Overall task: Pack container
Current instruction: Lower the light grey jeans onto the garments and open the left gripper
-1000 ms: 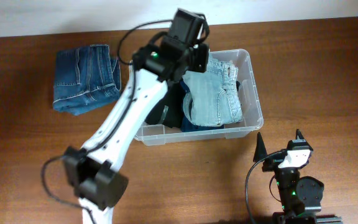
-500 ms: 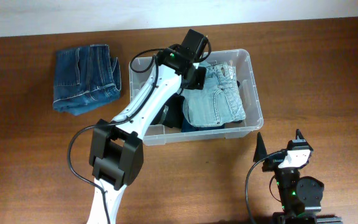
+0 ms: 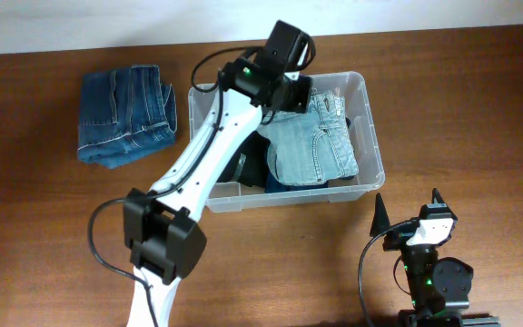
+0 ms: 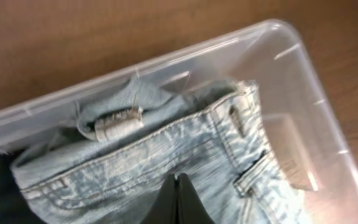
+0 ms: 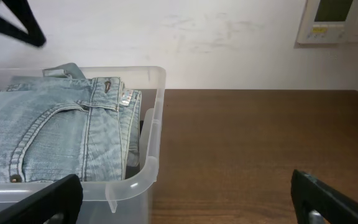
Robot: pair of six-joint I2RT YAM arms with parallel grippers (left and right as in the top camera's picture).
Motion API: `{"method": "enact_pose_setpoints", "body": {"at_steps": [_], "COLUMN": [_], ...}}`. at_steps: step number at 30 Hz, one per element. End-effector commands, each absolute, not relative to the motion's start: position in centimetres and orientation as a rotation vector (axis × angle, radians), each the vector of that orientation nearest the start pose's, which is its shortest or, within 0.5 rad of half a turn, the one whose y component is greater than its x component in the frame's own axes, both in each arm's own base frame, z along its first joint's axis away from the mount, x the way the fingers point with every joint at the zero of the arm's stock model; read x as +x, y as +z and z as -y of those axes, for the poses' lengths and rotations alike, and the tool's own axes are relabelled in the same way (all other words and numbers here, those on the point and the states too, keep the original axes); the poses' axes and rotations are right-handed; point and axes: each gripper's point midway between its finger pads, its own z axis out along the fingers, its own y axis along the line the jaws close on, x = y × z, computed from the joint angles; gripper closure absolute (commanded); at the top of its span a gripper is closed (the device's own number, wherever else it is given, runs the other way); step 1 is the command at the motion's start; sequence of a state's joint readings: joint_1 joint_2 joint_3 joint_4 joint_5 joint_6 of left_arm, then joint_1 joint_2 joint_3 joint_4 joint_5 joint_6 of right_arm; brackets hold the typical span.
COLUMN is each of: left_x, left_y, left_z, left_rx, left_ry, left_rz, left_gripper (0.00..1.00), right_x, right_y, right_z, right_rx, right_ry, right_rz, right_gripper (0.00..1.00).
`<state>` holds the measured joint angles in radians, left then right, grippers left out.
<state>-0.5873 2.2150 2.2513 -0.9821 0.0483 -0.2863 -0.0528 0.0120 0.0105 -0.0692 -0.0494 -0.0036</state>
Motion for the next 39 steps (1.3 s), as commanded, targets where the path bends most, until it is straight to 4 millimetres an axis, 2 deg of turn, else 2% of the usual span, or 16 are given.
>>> {"method": "enact_pose_setpoints", "body": {"at_steps": [1,7,12,17,21,23,25,26,27,29,31,33,36,39], "left_x": [47.1,48.5,48.8,48.3,48.2,48.0,47.9,47.8,47.7,47.3,46.5,44.9,42.0,40.0], "left_y": [20.7,16.1,12.2,10.5,10.3,11.0,12.6,13.8,16.3,19.5,22.3,24.1,24.3,22.7], "left_z": [31.9,32.7,32.4,31.7,30.9,30.9,30.9,30.9,30.9,30.8,30.5,30.4,30.7,30.6], "left_rx": [0.409,0.412,0.412,0.416,0.425,0.466,0.481,0.478,0.47,0.462,0.46,0.479,0.537,0.571], "left_ry": [-0.384,-0.358,-0.302,-0.253,-0.197,-0.19,-0.197,-0.207,-0.227,-0.259,-0.282,-0.324,-0.402,-0.405], "left_rz": [-2.49,-2.531,-2.6,-2.654,-2.662,-2.651,-2.627,-2.609,-2.572,-2.526,-2.49,-2.49,-2.563,-2.66], "left_gripper": [0.99,0.99,0.99,0.99,0.99,0.99,0.99,0.99,0.99,0.99,0.99,0.99,0.99,0.99], "right_x": [24.6,24.6,24.6,24.6,24.6,24.6,24.6,24.6,24.6,24.6,24.6,24.6,24.6,24.6], "right_y": [15.7,15.7,15.7,15.7,15.7,15.7,15.7,15.7,15.7,15.7,15.7,15.7,15.7,15.7], "right_z": [0.6,0.6,0.6,0.6,0.6,0.6,0.6,0.6,0.6,0.6,0.6,0.6,0.6,0.6], "right_rx": [0.006,0.006,0.006,0.006,0.006,0.006,0.006,0.006,0.006,0.006,0.006,0.006,0.006,0.006], "right_ry": [-0.012,-0.012,-0.012,-0.012,-0.012,-0.012,-0.012,-0.012,-0.012,-0.012,-0.012,-0.012,-0.012,-0.012], "right_rz": [-1.643,-1.643,-1.643,-1.643,-1.643,-1.643,-1.643,-1.643,-1.643,-1.643,-1.643,-1.643,-1.643,-1.643], "right_gripper": [0.02,0.02,0.02,0.02,0.01,0.02,0.02,0.02,0.02,0.02,0.02,0.02,0.02,0.02]}}
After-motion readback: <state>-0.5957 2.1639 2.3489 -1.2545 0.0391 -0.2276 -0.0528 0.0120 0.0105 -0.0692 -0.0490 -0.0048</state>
